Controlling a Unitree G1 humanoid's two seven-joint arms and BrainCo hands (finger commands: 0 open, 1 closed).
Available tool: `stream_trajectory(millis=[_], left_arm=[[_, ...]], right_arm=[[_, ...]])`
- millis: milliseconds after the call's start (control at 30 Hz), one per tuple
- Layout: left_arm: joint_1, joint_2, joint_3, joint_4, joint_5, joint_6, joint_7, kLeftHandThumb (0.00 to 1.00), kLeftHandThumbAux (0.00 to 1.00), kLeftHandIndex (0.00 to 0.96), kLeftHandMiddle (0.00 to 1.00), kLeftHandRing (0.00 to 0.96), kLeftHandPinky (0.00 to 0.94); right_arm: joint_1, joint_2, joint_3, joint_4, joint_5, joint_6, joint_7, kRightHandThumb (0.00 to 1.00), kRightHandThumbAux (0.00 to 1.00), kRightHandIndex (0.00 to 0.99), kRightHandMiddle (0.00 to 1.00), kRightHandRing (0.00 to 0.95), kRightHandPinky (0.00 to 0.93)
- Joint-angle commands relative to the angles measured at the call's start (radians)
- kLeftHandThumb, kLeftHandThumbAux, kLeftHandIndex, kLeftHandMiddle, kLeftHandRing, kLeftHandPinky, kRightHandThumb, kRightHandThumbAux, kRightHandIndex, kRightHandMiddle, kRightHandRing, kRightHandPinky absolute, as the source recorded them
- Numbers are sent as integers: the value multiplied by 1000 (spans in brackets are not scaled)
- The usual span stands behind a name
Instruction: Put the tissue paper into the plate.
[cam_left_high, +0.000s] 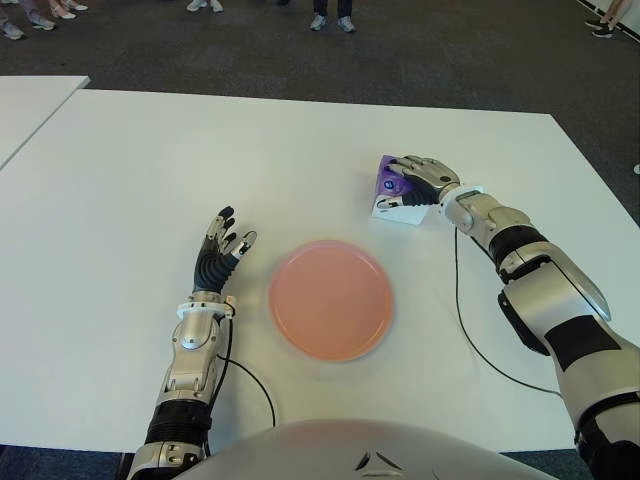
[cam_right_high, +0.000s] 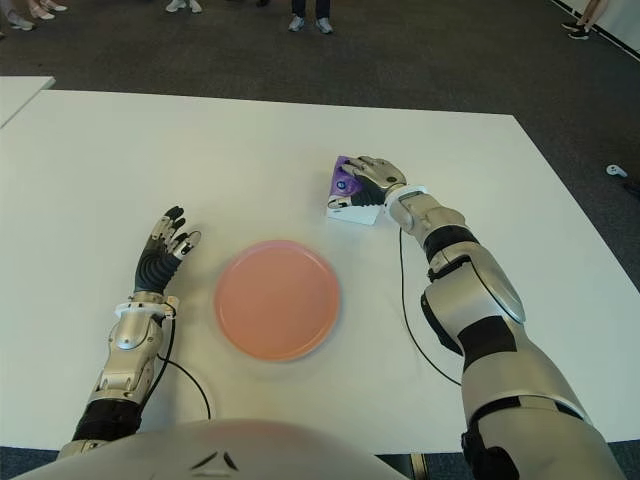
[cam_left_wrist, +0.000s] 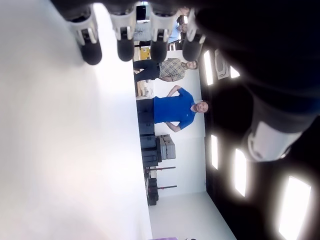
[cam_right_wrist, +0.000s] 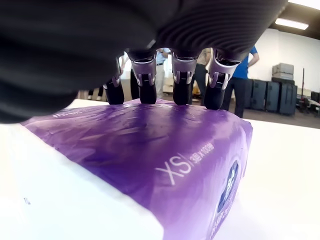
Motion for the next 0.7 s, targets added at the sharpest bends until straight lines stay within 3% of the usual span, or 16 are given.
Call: stream_trajectory(millis=[33, 433, 700], left_arm=[[7, -6, -1, 4, 0, 22, 14, 0, 557, 0, 0, 0, 0], [18, -15, -3, -28, -2, 48, 15, 0, 566, 0, 0, 0, 0], [27, -19, -7, -49, 7, 58, 20, 0, 564, 0, 0, 0, 0]], right_arm=[[36, 21, 19, 14, -11, 12, 15, 343, 175, 0, 0, 0, 0], [89, 30, 53, 3, -22, -10, -26, 349, 182, 0, 0, 0, 0], [134, 3, 62, -33, -20, -58, -48, 359, 185, 0, 0, 0, 0]])
